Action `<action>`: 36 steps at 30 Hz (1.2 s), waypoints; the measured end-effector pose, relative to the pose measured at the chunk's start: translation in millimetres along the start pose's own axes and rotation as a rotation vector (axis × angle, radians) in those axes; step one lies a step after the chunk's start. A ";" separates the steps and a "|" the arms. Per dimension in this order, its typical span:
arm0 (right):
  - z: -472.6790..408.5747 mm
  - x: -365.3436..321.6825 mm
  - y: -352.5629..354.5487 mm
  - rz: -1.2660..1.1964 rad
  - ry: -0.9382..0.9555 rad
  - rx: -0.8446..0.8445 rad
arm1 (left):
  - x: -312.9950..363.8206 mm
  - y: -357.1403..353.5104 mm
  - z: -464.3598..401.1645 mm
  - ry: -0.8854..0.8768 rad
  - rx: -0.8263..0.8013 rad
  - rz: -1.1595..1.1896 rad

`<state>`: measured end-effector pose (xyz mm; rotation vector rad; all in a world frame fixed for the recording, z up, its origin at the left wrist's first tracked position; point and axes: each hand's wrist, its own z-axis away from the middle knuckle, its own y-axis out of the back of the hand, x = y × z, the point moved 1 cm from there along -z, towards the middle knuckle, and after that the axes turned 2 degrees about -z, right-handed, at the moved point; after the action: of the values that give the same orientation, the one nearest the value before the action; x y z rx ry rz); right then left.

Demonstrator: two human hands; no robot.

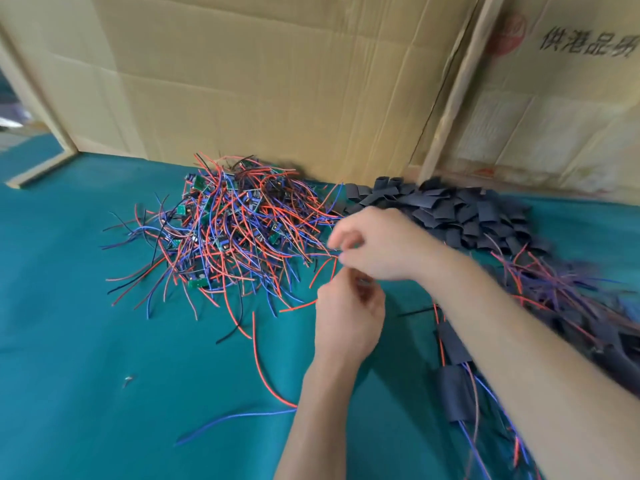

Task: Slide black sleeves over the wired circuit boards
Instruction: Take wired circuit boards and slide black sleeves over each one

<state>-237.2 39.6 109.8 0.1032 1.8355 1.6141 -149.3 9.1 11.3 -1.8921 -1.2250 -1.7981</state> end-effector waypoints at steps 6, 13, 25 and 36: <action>-54.9 2.4 -48.5 0.089 -0.063 -0.064 | 5.0 3.4 3.3 -0.003 -0.071 -0.121; -39.0 17.1 -30.4 0.004 -0.098 0.061 | 4.0 1.7 1.1 -0.066 -0.066 -0.149; 62.0 36.2 5.4 -0.404 -0.200 0.431 | 13.1 12.0 -2.6 0.361 0.052 0.603; 133.7 25.3 -18.0 -0.710 -0.258 0.131 | 14.5 11.6 -4.7 0.381 0.079 0.853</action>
<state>-179.2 161.0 82.8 -0.2482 1.5303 0.9370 -146.1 4.4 29.6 -1.5561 -0.2649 -1.4745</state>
